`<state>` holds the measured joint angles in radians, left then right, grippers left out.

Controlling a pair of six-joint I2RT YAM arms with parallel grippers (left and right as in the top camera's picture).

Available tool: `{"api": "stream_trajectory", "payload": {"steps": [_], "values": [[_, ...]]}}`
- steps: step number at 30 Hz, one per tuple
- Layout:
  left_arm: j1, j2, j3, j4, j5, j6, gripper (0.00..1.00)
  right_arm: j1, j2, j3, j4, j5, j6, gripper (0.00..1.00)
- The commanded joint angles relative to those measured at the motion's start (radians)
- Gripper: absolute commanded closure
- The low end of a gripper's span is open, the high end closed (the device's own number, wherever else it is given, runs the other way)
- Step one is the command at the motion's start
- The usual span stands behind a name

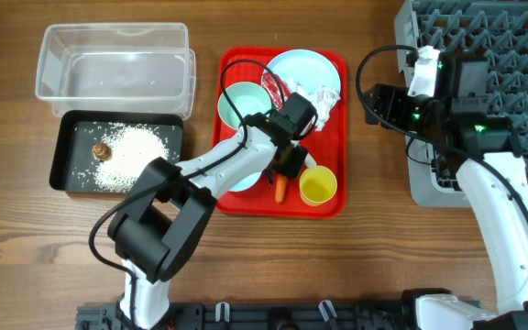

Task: Sort waste into correct bins and load items into the dishwasher rack
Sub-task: 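Grasp the carrot on the red tray with the left gripper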

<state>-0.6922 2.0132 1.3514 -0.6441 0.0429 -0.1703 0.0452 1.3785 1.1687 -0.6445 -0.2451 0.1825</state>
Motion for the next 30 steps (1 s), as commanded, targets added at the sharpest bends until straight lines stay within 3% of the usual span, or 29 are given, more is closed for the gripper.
{"api": "stream_trajectory", "payload": {"steps": [1, 21, 30], "values": [[-0.003, 0.013, 0.007, 0.006, -0.003, 0.005, 0.76, 0.001, 0.006, 0.015, 0.0, 0.014, 0.0, 0.1], [0.018, -0.075, 0.126, -0.048, -0.029, 0.005, 0.78, 0.001, 0.006, 0.015, 0.001, 0.014, 0.0, 0.1], [0.123, -0.208, 0.144, -0.125, -0.029, -0.049, 0.78, 0.001, 0.006, 0.015, 0.002, 0.014, 0.0, 0.1]]}}
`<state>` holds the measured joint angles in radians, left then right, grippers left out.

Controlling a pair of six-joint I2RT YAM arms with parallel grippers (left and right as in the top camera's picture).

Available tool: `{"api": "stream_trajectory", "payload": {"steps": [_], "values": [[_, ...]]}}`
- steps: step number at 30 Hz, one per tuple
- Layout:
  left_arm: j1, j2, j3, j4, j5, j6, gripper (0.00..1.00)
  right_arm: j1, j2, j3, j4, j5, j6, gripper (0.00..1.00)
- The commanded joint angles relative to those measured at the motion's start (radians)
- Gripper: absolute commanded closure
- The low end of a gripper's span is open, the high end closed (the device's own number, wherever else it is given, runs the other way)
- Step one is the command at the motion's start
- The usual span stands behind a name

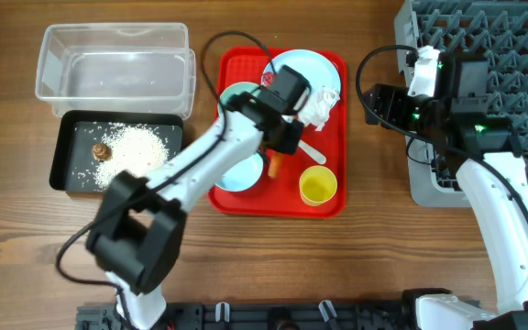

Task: Sort waste into correct bins and load items into the dishwasher rack
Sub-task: 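Grasp the carrot on the red tray with the left gripper, then carry the carrot left and release it into the black tray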

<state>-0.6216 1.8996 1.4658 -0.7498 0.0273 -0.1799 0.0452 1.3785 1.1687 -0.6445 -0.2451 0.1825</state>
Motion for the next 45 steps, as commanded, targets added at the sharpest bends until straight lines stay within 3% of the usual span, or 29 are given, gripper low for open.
{"api": "stream_trajectory", "payload": {"steps": [1, 10, 24, 31, 45], "values": [[0.076, -0.123, 0.03, -0.037, -0.013, -0.05, 0.78, 0.001, 0.006, 0.015, 0.003, 0.014, 0.0, 0.1], [0.275, -0.266, 0.03, -0.22, -0.014, -0.072, 0.81, 0.001, 0.006, 0.015, 0.005, 0.014, 0.0, 0.1], [0.602, -0.261, 0.018, -0.448, -0.04, -0.072, 0.83, 0.001, 0.006, 0.015, 0.007, 0.014, 0.0, 0.09], [0.669, -0.259, -0.082, -0.402, -0.073, -0.102, 0.82, 0.001, 0.006, 0.015, 0.007, 0.014, 0.0, 0.09], [0.698, -0.176, -0.326, -0.089, -0.093, -0.234, 0.86, 0.001, 0.006, 0.015, 0.003, 0.014, 0.0, 0.09]]}}
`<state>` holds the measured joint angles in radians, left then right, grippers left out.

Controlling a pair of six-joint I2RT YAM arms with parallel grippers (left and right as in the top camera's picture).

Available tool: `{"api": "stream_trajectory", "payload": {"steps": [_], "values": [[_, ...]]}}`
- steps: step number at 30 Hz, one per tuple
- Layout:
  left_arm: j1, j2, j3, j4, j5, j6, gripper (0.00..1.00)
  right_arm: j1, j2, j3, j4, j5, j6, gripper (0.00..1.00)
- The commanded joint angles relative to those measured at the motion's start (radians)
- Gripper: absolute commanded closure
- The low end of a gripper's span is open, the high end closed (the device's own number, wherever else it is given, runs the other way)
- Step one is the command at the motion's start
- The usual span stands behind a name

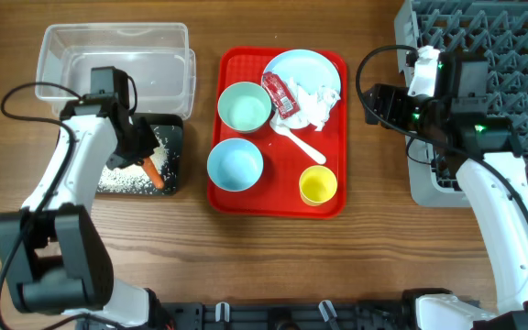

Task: Sort waste into correct bins and load items into the dishwasher rack
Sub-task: 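Carry the carrot left and release it into the black tray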

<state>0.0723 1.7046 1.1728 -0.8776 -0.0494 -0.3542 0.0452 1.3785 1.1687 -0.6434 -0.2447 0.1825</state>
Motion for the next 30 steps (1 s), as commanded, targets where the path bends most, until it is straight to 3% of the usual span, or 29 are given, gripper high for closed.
{"api": "stream_trajectory", "payload": {"steps": [1, 15, 24, 26, 30], "values": [[0.005, 0.024, -0.038, 0.047, -0.017, -0.068, 0.85, 0.001, 0.006, 0.015, 0.002, 0.014, 0.0, 0.1], [0.004, 0.043, -0.041, 0.064, -0.016, -0.073, 0.63, 0.001, 0.006, 0.015, -0.001, 0.021, 0.0, 0.1], [0.004, 0.042, -0.041, 0.079, -0.016, -0.073, 0.62, 0.001, 0.006, 0.015, -0.001, 0.021, 0.001, 0.09], [0.004, 0.042, -0.038, 0.076, -0.003, -0.072, 0.48, 0.001, 0.006, 0.015, -0.001, 0.021, 0.0, 0.1], [0.002, 0.037, 0.039, -0.035, 0.022, -0.063, 0.35, 0.002, 0.006, 0.015, 0.002, 0.021, 0.0, 0.1]]}}
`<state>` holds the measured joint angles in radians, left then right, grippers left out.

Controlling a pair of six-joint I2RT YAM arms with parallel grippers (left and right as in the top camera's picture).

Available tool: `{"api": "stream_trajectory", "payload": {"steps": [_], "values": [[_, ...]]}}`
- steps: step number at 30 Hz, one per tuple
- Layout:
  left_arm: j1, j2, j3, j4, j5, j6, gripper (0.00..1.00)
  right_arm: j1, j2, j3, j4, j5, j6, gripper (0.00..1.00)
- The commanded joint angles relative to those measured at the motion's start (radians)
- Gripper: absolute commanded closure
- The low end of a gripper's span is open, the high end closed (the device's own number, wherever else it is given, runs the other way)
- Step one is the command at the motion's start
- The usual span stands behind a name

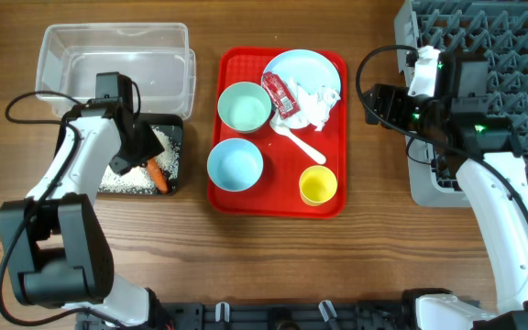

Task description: Sort waste into correct bins and load items into the dishwasher rack

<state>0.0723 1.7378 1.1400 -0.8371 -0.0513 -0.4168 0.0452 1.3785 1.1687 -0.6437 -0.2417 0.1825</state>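
An orange carrot (158,175) lies at the right end of the black bin (65,154), on the white rice. My left gripper (136,158) hovers just left of it, open, with the carrot free of its fingers. The red tray (282,209) holds a green bowl (244,107), a blue bowl (235,163), a pale plate (301,66), a red wrapper (279,94), a crumpled tissue (318,102), a white spoon (299,140) and a yellow cup (318,186). My right gripper (370,103) hangs between the tray and the grey dishwasher rack (493,46); its jaws are too dark to read.
A clear plastic bin (113,57) stands behind the black bin at the far left. The rack fills the far right corner, and my right arm runs down the table's right side. Bare wood lies in front of the bin and tray.
The carrot has stayed at the right end of the black bin. My left gripper has drawn slightly back and left of it and let it go. The right arm has not moved.
My left gripper was down on the carrot at the front of the red tray, beside the yellow cup. Then it held the carrot near the tray's middle. A second ago it had the carrot in the black bin, where it now lies released.
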Motion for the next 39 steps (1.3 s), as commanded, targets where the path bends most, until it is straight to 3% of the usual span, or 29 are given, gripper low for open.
{"api": "stream_trajectory", "payload": {"steps": [1, 6, 11, 19, 24, 29, 33, 39], "values": [[-0.002, 0.0, 0.115, -0.129, 0.024, 0.013, 0.33, 0.001, 0.006, 0.015, 0.003, 0.019, 0.0, 0.09], [-0.053, -0.031, 0.305, -0.295, 0.024, 0.063, 0.31, 0.001, 0.006, 0.015, 0.003, 0.021, 0.001, 0.1], [-0.167, -0.069, 0.405, -0.322, 0.024, 0.076, 0.27, 0.002, 0.006, 0.015, 0.003, 0.021, 0.001, 0.1], [-0.419, -0.043, 0.418, -0.092, 0.042, 0.142, 0.14, -0.001, 0.005, 0.015, 0.029, 0.022, 0.032, 0.09], [-0.476, 0.008, 0.421, 0.072, 0.121, 0.141, 0.15, -0.055, -0.024, 0.043, 0.044, 0.01, 0.088, 0.05], [-0.523, 0.148, 0.475, 0.167, 0.155, 0.154, 0.16, -0.158, -0.101, 0.072, 0.044, -0.028, 0.105, 0.02], [-0.565, 0.316, 0.631, 0.177, 0.147, 0.203, 0.14, -0.214, -0.147, 0.072, 0.03, -0.028, 0.108, 0.01], [-0.628, 0.528, 0.845, 0.164, 0.033, 0.262, 0.09, -0.214, -0.143, 0.069, -0.032, -0.027, 0.105, 0.01]]}}
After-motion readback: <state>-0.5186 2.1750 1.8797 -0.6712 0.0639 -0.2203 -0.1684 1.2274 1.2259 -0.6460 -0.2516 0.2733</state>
